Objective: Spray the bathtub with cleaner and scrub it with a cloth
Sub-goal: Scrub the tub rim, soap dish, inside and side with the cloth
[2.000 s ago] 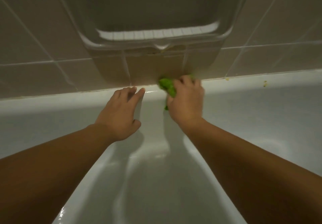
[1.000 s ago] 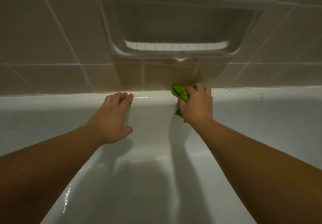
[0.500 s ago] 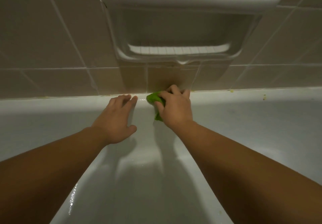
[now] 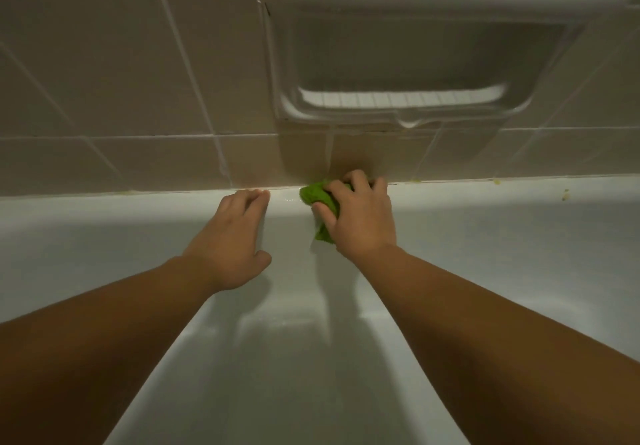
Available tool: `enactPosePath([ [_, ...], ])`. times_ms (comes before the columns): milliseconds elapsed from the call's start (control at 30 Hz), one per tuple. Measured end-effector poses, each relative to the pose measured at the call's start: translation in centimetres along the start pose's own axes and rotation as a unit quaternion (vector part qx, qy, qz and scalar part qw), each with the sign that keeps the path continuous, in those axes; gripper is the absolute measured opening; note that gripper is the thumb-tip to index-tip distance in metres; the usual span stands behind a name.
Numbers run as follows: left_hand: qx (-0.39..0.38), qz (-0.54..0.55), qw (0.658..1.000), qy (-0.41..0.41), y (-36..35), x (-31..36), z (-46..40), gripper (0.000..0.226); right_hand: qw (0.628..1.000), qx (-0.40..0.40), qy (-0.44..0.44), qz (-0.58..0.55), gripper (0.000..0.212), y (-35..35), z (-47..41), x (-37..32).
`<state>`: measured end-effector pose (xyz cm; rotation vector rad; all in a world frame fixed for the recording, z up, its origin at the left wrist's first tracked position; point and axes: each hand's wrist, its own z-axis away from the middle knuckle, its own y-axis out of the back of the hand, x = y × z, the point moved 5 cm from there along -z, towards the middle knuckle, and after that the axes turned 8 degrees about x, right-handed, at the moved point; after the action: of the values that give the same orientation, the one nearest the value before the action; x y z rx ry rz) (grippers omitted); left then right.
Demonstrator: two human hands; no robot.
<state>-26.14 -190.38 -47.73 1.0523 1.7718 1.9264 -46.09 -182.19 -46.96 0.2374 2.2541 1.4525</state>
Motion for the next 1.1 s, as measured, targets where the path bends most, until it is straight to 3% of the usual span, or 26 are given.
enactPosePath([
  [200, -0.03, -0.028, 0.999, 0.011, 0.7, -0.5, 0.2, 0.099, 0.986, 0.009, -0.165, -0.021, 0.028, 0.0, 0.7, 1.0],
  [400, -0.073, -0.148, 0.986, -0.002, 1.0, 1.6, -0.2, 0.101, 0.997, -0.058, -0.015, -0.05, 0.019, 0.4, 1.4, 1.4],
  [533, -0.117, -0.051, 0.991, 0.039, 2.2, 2.0, 0.5, 0.098, 0.991, -0.06, -0.07, -0.095, 0.02, 3.7, 2.4, 5.0],
  [600, -0.057, 0.047, 0.995, 0.069, 3.9, 2.9, 1.2, 0.095, 0.984, -0.013, -0.101, -0.148, 0.025, 6.8, 3.2, 6.5],
  [667, 0.049, 0.108, 0.988, 0.094, 6.5, 4.1, 2.0, 0.087, 0.98, 0.049, -0.091, -0.171, 0.028, 10.5, 3.8, 6.9],
  [767, 0.183, 0.149, 0.966, 0.106, 10.7, 6.2, 2.6, 0.076, 0.971, 0.119, -0.074, -0.195, 0.029, 15.8, 2.7, 6.8],
  [867, 0.283, 0.171, 0.941, 0.064, 15.5, 8.9, 2.0, 0.076, 0.968, 0.185, -0.033, -0.166, 0.031, 19.9, -0.8, 6.3],
  [933, 0.32, 0.148, 0.936, 0.007, 18.4, 11.3, 0.8, 0.079, 0.971, 0.198, -0.042, -0.129, 0.032, 20.9, -3.5, 6.4],
  [1100, 0.3, 0.05, 0.944, -0.128, 20.6, 15.3, -2.8, 0.082, 0.987, 0.147, -0.057, -0.042, 0.027, 18.2, -5.9, 6.6],
])
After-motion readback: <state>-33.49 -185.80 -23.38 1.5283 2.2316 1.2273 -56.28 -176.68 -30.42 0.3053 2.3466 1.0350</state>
